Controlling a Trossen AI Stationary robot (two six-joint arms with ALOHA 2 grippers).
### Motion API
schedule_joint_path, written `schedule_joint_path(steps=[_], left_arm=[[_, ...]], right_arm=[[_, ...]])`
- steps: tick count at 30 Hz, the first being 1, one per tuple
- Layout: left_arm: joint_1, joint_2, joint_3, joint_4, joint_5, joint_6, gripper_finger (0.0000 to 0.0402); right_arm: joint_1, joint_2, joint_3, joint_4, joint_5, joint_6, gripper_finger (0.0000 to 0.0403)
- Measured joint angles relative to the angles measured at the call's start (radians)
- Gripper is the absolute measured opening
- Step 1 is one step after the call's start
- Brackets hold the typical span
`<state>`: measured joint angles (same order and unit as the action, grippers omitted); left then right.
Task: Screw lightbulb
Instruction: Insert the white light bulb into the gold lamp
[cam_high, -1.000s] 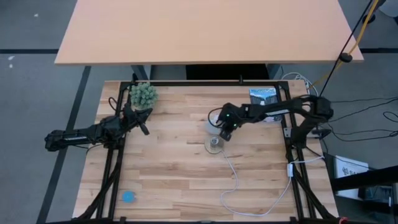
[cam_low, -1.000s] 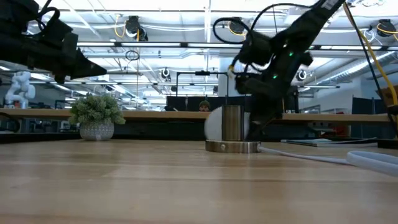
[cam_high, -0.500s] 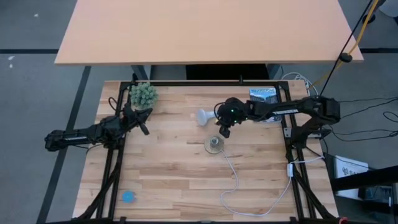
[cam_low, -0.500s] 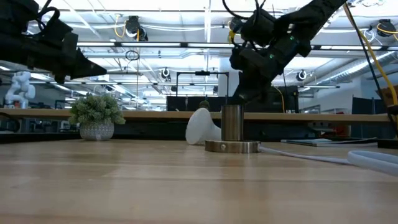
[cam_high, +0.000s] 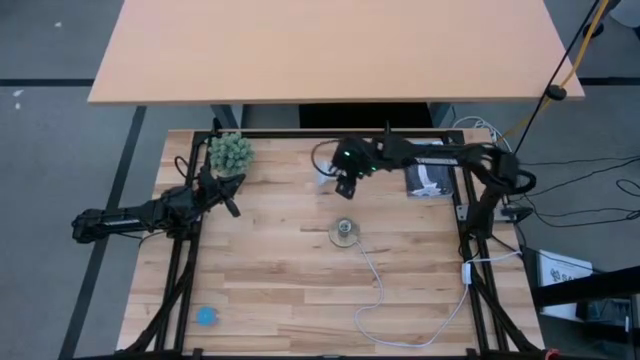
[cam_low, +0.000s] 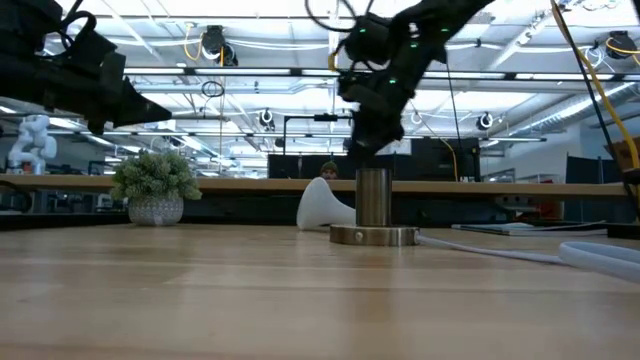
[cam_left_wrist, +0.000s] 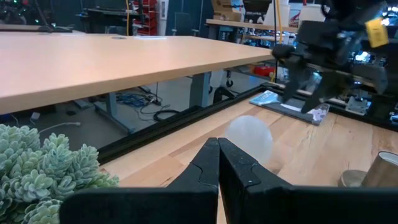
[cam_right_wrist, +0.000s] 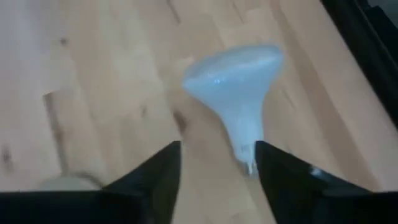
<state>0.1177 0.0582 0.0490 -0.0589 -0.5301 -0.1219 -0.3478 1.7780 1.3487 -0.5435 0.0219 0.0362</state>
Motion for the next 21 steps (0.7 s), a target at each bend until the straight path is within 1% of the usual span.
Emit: schedule_joint_path(steps=[2,5,8,10,14,17,19,21], left_arm=[[0.0,0.0,0.0,0.0,0.0,0.0,0.0],[0.0,0.0,0.0,0.0,0.0,0.0,0.0],[0.0,0.0,0.0,0.0,0.0,0.0,0.0],[0.0,0.0,0.0,0.0,0.0,0.0,0.0],[0.0,0.0,0.0,0.0,0.0,0.0,0.0],[0.0,0.0,0.0,0.0,0.0,0.0,0.0],[0.0,0.0,0.0,0.0,0.0,0.0,0.0],[0.0,0.0,0.0,0.0,0.0,0.0,0.0]], right_arm=[[-0.017,0.061,0.062,-0.046,0.0,-0.001,0.0244],[-0.043,0.149,0.114,-0.083,0.0,-0.016,0.0286],[-0.07,0.217,0.128,-0.08,0.0,-0.103,0.0312],[-0.085,0.256,0.128,-0.052,0.006,-0.14,0.032],[-0.12,0.305,0.128,0.048,0.006,-0.117,0.0318],[-0.142,0.326,0.128,0.105,0.007,-0.102,0.0305],[-0.151,0.334,0.128,0.122,0.007,-0.101,0.0286],[-0.159,0.334,0.128,0.126,0.007,-0.101,0.0255]])
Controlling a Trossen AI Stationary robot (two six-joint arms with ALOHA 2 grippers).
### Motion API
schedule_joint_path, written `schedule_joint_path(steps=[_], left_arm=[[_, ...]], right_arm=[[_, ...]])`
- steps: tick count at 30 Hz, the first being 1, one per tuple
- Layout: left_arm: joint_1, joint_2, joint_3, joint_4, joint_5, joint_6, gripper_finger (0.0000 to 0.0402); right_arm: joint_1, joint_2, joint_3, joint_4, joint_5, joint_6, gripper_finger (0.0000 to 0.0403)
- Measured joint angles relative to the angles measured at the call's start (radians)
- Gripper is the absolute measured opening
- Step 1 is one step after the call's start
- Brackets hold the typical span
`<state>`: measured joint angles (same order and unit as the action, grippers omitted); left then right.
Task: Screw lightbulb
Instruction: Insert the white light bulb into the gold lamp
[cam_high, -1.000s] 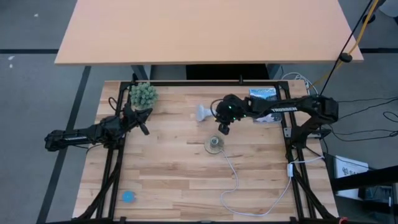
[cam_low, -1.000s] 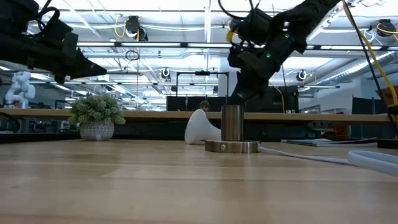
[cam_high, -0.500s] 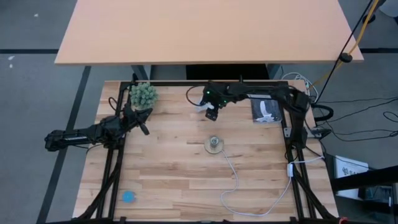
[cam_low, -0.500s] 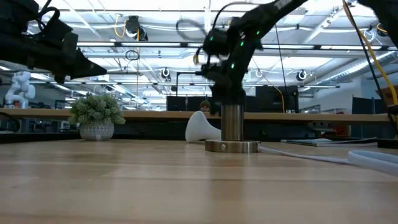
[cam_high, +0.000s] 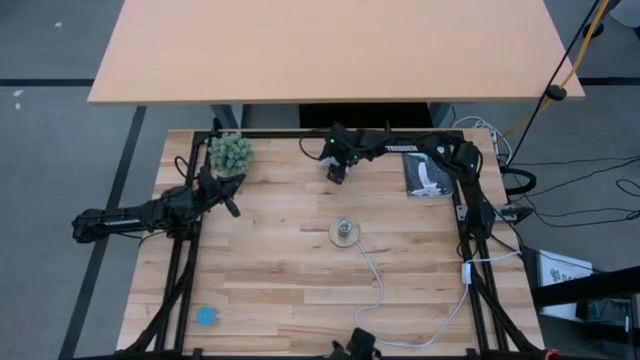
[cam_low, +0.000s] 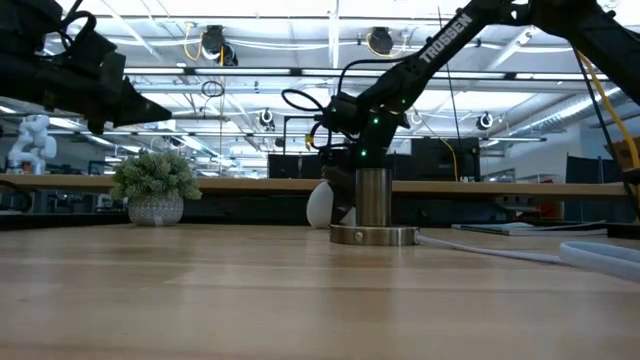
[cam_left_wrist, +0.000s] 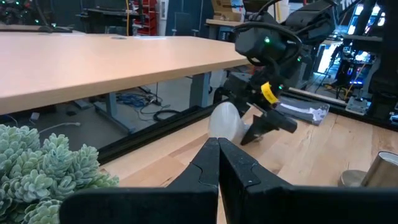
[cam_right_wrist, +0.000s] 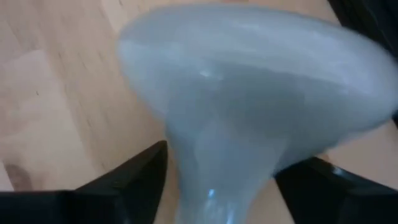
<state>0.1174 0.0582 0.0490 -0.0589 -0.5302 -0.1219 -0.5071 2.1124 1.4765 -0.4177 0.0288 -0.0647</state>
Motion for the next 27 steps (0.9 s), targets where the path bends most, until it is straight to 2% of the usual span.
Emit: schedule_joint_path(steps=[4,5,11,16,21,27], left_arm=[[0.0,0.0,0.0,0.0,0.0,0.0,0.0],[0.0,0.0,0.0,0.0,0.0,0.0,0.0],[0.0,0.0,0.0,0.0,0.0,0.0,0.0],[0.0,0.0,0.0,0.0,0.0,0.0,0.0],[0.0,0.0,0.0,0.0,0.0,0.0,0.0],[0.0,0.0,0.0,0.0,0.0,0.0,0.0]], right_arm=[[-0.011,-0.004,0.0,-0.005,-0.001,0.0,0.016],[-0.012,-0.007,0.0,-0.001,-0.001,0.0,0.015],[-0.016,-0.037,0.001,-0.049,-0.029,0.019,0.0149],[-0.004,-0.121,0.001,-0.209,-0.033,0.031,0.0149],[0.053,-0.267,-0.009,-0.407,-0.03,0.048,0.0149],[0.16,-0.517,-0.177,-0.393,-0.032,0.127,0.0149]])
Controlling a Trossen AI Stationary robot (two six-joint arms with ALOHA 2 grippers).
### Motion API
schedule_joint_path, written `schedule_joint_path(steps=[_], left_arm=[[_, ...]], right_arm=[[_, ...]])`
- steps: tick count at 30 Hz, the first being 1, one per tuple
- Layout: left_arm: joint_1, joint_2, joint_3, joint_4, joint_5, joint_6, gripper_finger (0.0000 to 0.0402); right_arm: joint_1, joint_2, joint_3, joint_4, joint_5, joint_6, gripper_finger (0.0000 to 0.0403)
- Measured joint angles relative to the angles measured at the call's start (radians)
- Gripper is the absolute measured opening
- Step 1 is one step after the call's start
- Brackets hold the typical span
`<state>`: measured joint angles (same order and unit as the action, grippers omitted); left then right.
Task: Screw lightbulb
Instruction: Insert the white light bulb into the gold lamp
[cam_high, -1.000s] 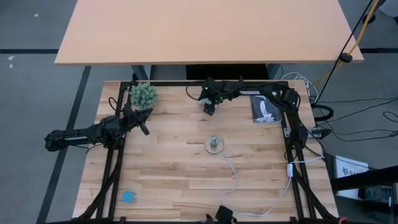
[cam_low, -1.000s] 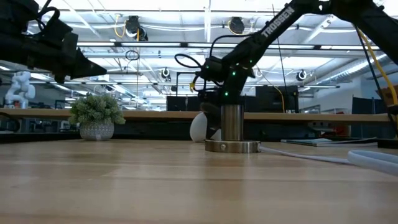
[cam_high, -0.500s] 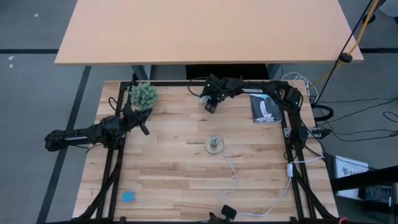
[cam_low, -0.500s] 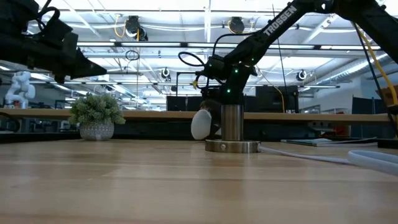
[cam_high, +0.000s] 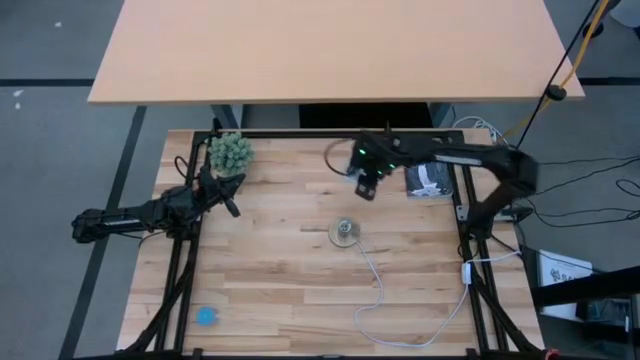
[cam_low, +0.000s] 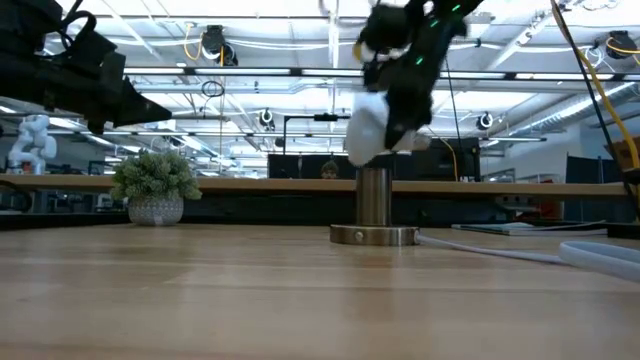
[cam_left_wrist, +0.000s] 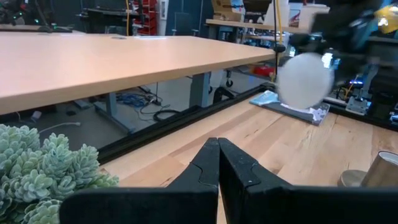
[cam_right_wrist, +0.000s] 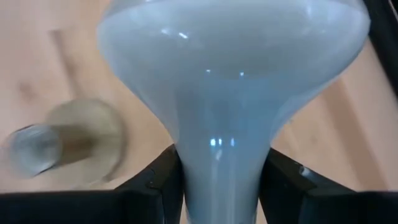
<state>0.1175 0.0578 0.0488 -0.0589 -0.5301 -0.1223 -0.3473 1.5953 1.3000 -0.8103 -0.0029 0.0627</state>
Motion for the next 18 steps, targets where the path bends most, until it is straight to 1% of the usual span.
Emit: schedule_joint_path(steps=[3,5,7,10,11,13,15,16,18], left_arm=[[0.0,0.0,0.0,0.0,0.0,0.0,0.0],[0.0,0.0,0.0,0.0,0.0,0.0,0.0],[0.0,0.0,0.0,0.0,0.0,0.0,0.0],[0.0,0.0,0.0,0.008,0.0,0.0,0.0],[0.0,0.0,0.0,0.017,0.0,-0.005,0.0],[0.0,0.0,0.0,0.048,0.0,-0.066,0.0],[0.0,0.0,0.0,0.08,0.0,-0.155,0.0],[0.0,0.0,0.0,0.103,0.0,-0.187,0.0],[0.0,0.0,0.0,0.151,0.0,-0.22,0.0]], right_arm=[[0.055,-0.147,-0.141,0.085,0.002,0.102,0.0149],[0.099,-0.247,-0.257,0.193,0.005,0.172,0.0149],[0.15,-0.341,-0.382,0.333,0.004,0.248,0.0149],[0.236,-0.444,-0.583,0.629,0.002,0.335,0.0149],[0.265,-0.463,-0.65,0.75,0.002,0.35,0.0149],[0.314,-0.475,-0.765,1.01,0.016,0.361,0.0149],[0.35,-0.458,-0.855,1.256,0.081,0.36,0.015],[0.362,-0.441,-0.885,1.352,0.128,0.353,0.0155],[0.377,-0.403,-0.92,1.478,0.195,0.328,0.0166]])
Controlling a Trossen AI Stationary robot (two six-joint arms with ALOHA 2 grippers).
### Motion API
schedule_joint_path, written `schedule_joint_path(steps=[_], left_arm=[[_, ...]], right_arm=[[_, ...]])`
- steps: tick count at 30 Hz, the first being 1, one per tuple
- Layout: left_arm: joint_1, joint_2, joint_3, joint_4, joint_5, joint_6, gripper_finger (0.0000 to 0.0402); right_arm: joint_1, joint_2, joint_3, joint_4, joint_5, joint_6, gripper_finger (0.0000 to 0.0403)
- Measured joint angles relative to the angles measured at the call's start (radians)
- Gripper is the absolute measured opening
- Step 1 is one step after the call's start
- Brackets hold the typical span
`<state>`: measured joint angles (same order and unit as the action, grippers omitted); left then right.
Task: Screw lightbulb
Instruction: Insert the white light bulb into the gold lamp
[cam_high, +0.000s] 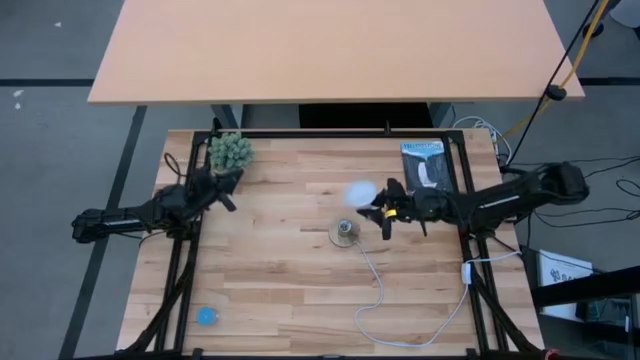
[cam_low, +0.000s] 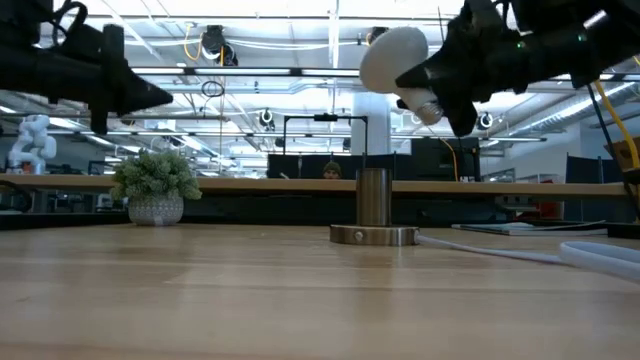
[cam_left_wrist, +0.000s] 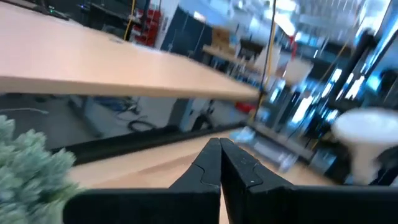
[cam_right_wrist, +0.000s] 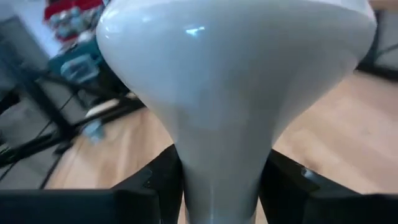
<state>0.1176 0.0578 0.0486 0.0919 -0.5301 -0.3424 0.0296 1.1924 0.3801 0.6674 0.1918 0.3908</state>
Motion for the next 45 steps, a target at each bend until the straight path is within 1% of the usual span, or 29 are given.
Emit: schedule_joint_path(steps=[3,7,8,9,11,12,13,15,18,22,24,26,31,35,37,39,41,45], left_arm=[[0.0,0.0,0.0,0.036,0.0,-0.015,0.0],[0.0,0.0,0.0,0.059,0.002,-0.015,0.0],[0.0,0.0,0.0,0.083,0.027,0.007,0.0],[0.0,0.002,0.0,0.122,0.089,0.04,0.0],[0.0,0.038,0.0,0.22,0.244,0.098,0.0],[-0.001,0.067,0.0,0.258,0.293,0.11,0.0],[-0.002,0.106,0.001,0.283,0.316,0.113,0.0],[0.0,0.199,0.001,0.29,0.318,0.099,0.0],[-0.005,0.394,0.0,0.361,0.321,0.032,0.0],[-0.029,0.674,0.0,0.619,0.353,0.02,0.0],[-0.038,0.795,0.002,0.772,0.363,0.063,0.0],[-0.046,0.905,0.026,0.847,0.37,0.116,0.0],[-0.068,1.133,0.18,0.862,0.448,0.204,0.0],[-0.082,1.283,0.3,0.861,0.528,0.287,0.0003],[-0.091,1.347,0.346,0.86,0.548,0.307,0.0015],[-0.098,1.408,0.388,0.854,0.545,0.301,0.0038],[-0.1,1.461,0.425,0.85,0.529,0.295,0.0068],[-0.102,1.546,0.494,0.846,0.525,0.269,0.014]], right_arm=[[0.005,0.057,-0.001,0.083,0.02,-0.01,0.017],[0.006,0.119,0.027,0.091,0.012,-0.01,0.0157],[0.006,0.13,0.032,0.091,0.011,-0.01,0.0154],[0.006,0.139,0.037,0.092,0.008,-0.01,0.0153],[0.005,0.153,0.04,0.108,-0.009,-0.012,0.0153],[0.005,0.159,0.04,0.13,-0.01,-0.017,0.0155],[0.005,0.162,0.04,0.157,-0.011,-0.029,0.0158],[0.005,0.166,0.041,0.211,-0.012,-0.058,0.0161],[0.005,0.167,0.042,0.247,-0.012,-0.096,0.0159],[0.005,0.167,0.042,0.249,-0.012,-0.122,0.0156],[0.005,0.167,0.042,0.25,-0.012,-0.123,0.0158],[0.005,0.167,0.042,0.25,-0.012,-0.118,0.0161],[0.005,0.167,0.042,0.263,-0.012,-0.121,0.016],[0.004,0.167,0.042,0.262,-0.013,-0.122,0.016],[0.005,0.167,0.042,0.262,-0.015,-0.122,0.016],[0.005,0.167,0.042,0.26,-0.016,-0.119,0.016],[0.005,0.167,0.042,0.255,-0.038,-0.101,0.016],[0.005,0.167,0.042,0.242,-0.066,-0.089,0.0161]])
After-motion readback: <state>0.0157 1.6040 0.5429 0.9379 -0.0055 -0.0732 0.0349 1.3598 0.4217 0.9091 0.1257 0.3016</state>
